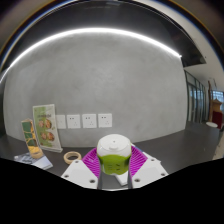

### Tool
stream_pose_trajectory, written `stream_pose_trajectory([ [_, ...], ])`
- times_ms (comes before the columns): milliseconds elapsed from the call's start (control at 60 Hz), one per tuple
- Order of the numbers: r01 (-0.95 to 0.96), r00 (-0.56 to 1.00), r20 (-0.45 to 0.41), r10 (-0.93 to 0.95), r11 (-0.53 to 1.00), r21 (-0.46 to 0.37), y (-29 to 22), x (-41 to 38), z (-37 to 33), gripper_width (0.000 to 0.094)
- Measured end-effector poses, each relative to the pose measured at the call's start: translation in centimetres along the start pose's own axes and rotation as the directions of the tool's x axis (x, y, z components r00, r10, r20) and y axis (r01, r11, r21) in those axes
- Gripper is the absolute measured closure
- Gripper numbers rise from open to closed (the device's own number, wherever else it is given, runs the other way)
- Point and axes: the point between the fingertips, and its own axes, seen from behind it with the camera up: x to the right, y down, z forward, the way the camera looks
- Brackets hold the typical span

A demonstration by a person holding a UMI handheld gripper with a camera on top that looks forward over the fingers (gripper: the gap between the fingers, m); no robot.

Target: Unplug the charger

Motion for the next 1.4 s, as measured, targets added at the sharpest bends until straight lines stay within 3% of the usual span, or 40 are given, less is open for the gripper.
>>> stream_pose_trajectory([
  [100,0.062,0.998,-0.023,-0.062,0.998,-0.021,0.4,2.6,1.9,0.0609],
  [133,0.066,0.998,-0.020,-0.067,0.997,-0.049,1.1,3.5,2.9,0.0609],
  [150,0.068,0.997,-0.017,-0.070,0.995,-0.066,1.7,3.9,3.5,0.0563],
  [200,0.085,0.996,-0.004,-0.086,0.989,-0.122,3.9,5.1,5.3,0.0599],
  [367,0.095,0.994,0.075,-0.074,0.941,-0.325,10.9,8.8,11.5,0.0598],
  [517,0.158,0.981,0.170,-0.096,0.901,-0.404,13.4,9.8,15.0,0.0526],
  [700,0.186,0.962,0.258,-0.085,0.900,-0.395,13.0,8.8,19.1,0.0450],
  [900,0.160,0.967,0.245,-0.066,0.908,-0.387,13.0,8.6,21.1,0.0428],
  [933,0.156,0.969,0.240,-0.065,0.911,-0.381,12.7,8.7,21.0,0.0346],
  [950,0.154,0.969,0.239,-0.064,0.912,-0.380,12.6,8.7,21.0,0.0227],
  [983,0.146,0.970,0.235,-0.060,0.918,-0.369,12.1,8.7,20.7,0.0098],
  [1200,0.105,0.984,0.173,-0.046,0.933,-0.344,9.5,9.1,16.0,0.0109],
  [1400,0.091,0.994,0.082,-0.068,0.941,-0.324,7.8,7.3,6.3,0.0109],
])
